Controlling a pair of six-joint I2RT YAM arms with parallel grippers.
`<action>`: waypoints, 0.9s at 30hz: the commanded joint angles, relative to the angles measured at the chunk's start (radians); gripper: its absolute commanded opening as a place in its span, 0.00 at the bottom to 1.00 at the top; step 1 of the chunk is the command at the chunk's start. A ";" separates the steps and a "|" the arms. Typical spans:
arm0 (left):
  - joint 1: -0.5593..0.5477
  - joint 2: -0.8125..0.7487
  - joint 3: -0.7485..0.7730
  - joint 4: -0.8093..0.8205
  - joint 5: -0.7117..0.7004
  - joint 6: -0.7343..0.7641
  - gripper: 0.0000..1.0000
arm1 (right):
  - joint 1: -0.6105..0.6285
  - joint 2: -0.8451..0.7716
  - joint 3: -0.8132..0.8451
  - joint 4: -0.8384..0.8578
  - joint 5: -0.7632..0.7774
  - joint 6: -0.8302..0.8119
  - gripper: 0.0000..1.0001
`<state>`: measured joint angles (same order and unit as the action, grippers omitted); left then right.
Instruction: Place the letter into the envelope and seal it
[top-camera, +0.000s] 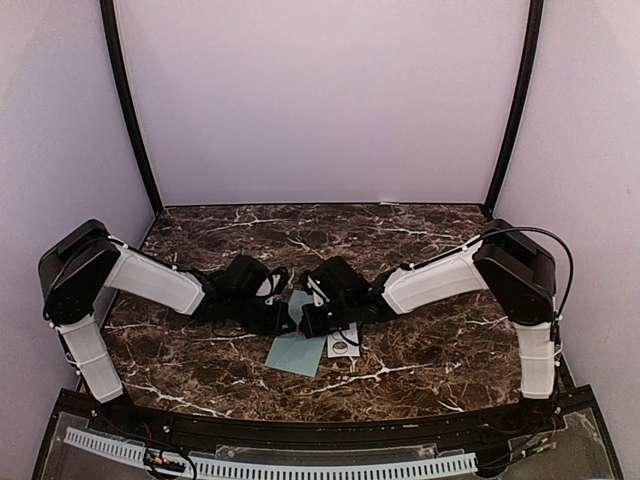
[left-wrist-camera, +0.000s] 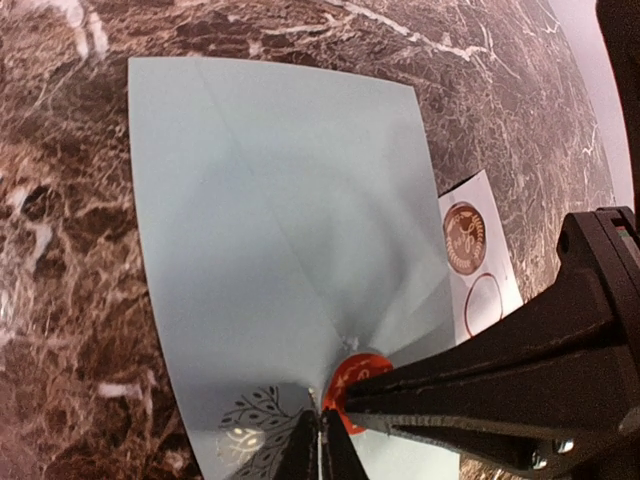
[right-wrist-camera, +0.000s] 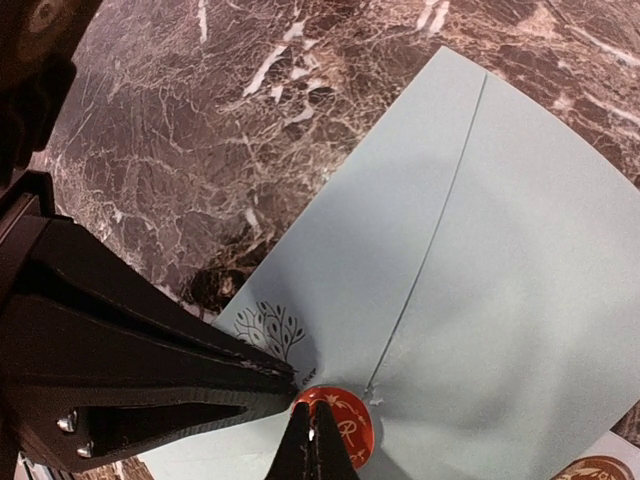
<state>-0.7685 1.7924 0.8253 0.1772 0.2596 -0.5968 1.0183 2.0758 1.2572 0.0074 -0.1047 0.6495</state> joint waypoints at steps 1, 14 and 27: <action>-0.004 -0.032 -0.052 -0.145 -0.036 -0.014 0.04 | -0.005 0.022 -0.028 -0.013 0.011 0.019 0.00; -0.004 0.065 -0.084 -0.049 0.030 -0.054 0.00 | -0.013 -0.001 -0.054 -0.018 0.029 0.051 0.00; -0.003 0.070 -0.131 -0.072 -0.001 -0.067 0.00 | -0.045 -0.032 -0.123 -0.012 0.043 0.103 0.00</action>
<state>-0.7639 1.7950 0.7582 0.2996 0.2993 -0.6601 0.9966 2.0476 1.1793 0.0891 -0.0933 0.7280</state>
